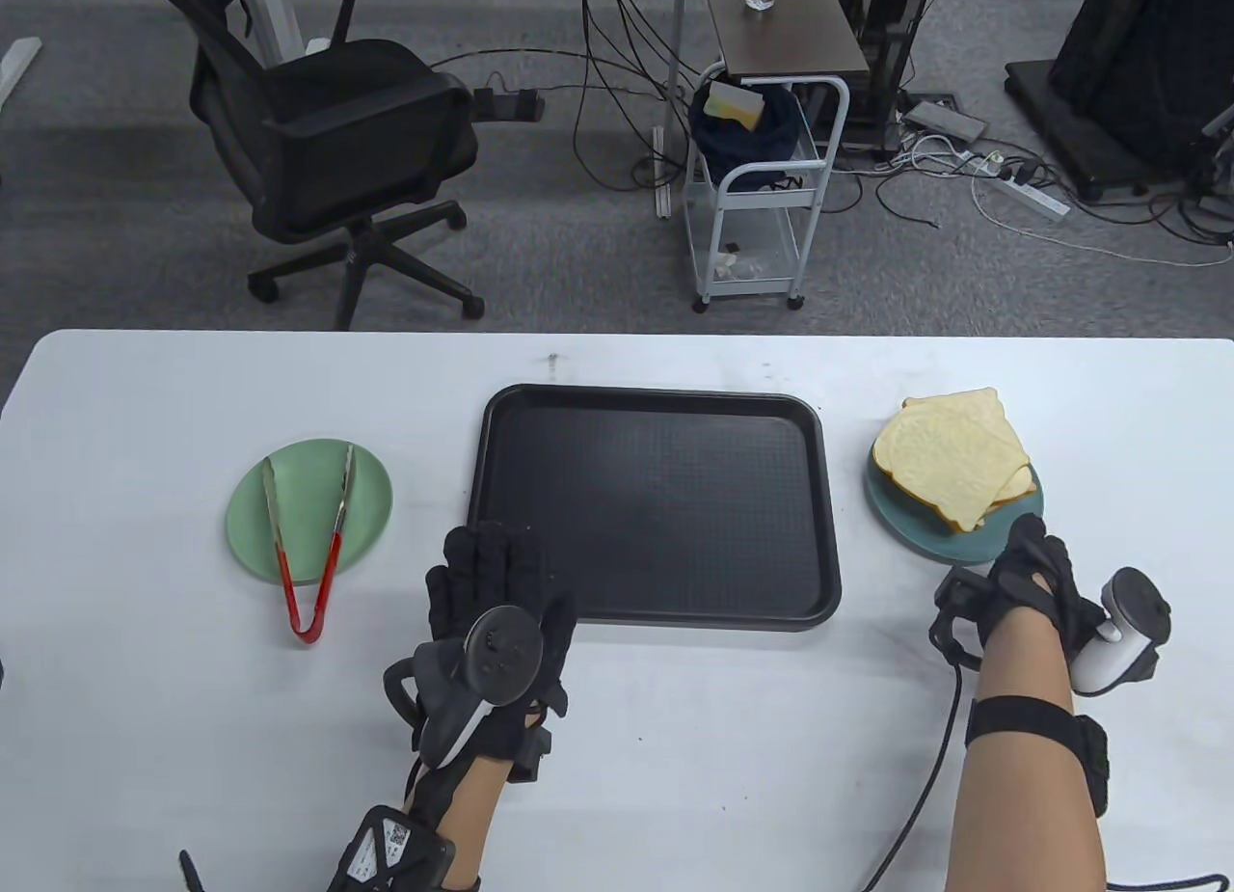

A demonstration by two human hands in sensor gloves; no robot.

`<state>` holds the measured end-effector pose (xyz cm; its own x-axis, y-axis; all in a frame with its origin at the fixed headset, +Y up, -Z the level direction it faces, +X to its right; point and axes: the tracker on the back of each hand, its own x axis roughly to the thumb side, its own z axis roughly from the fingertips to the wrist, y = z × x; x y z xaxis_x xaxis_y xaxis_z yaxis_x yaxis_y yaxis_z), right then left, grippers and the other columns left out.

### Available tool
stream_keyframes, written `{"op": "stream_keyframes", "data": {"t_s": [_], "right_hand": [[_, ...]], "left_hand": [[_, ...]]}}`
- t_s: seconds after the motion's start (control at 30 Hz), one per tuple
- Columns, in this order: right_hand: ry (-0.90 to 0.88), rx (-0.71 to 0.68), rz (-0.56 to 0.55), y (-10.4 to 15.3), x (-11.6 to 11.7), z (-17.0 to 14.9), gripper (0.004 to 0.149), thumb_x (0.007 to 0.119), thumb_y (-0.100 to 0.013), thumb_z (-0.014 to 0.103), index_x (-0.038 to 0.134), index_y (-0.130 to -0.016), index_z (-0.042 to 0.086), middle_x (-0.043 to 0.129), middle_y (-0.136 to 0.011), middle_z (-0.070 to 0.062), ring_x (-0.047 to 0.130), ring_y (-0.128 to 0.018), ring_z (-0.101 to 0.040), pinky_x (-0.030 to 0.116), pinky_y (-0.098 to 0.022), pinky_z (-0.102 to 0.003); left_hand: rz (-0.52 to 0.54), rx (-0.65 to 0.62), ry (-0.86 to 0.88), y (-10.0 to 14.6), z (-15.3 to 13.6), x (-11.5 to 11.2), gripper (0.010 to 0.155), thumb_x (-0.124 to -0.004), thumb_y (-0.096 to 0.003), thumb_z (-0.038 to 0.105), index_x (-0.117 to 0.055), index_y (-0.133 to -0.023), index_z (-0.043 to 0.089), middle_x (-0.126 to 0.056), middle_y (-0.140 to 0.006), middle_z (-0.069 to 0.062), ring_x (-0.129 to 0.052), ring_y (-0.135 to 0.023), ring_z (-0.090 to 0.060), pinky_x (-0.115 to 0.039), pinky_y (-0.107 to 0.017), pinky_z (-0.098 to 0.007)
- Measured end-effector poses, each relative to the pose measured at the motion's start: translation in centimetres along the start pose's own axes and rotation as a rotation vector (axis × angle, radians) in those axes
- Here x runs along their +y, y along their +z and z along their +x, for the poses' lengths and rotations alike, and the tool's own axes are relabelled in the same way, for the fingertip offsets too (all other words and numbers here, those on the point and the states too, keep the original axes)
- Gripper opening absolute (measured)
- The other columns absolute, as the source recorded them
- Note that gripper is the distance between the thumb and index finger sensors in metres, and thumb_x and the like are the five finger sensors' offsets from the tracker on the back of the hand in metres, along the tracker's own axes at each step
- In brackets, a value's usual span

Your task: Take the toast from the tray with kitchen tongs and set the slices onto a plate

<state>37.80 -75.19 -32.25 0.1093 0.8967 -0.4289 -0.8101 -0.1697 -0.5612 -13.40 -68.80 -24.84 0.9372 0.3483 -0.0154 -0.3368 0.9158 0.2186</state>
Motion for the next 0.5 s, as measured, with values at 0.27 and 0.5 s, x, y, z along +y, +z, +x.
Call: {"op": "stream_keyframes", "data": {"t_s": [0.27, 0.5], "right_hand": [[0.379, -0.518, -0.002, 10.0, 4.2, 4.2, 0.074, 0.062, -0.052, 0.052, 0.035, -0.11, 0.015, 0.031, -0.111, -0.027, 0.044, -0.096, -0.058, 0.056, -0.06, -0.067], [0.555, -0.829, 0.113, 17.4, 9.5, 4.1, 0.07, 0.062, -0.053, 0.053, 0.043, -0.111, 0.018, 0.035, -0.113, -0.025, 0.045, -0.097, -0.057, 0.056, -0.061, -0.066]], "left_hand": [[-0.007, -0.04, -0.009, 0.4, 0.9, -0.3, 0.069, -0.069, -0.0423, 0.062, -0.055, -0.104, 0.034, -0.049, -0.119, 0.0, -0.042, -0.113, -0.029, -0.043, -0.08, -0.053], [-0.007, -0.069, -0.022, 0.7, 1.7, -0.5, 0.069, -0.068, -0.0426, 0.061, -0.055, -0.104, 0.033, -0.049, -0.119, 0.0, -0.042, -0.113, -0.03, -0.043, -0.08, -0.053]]}}
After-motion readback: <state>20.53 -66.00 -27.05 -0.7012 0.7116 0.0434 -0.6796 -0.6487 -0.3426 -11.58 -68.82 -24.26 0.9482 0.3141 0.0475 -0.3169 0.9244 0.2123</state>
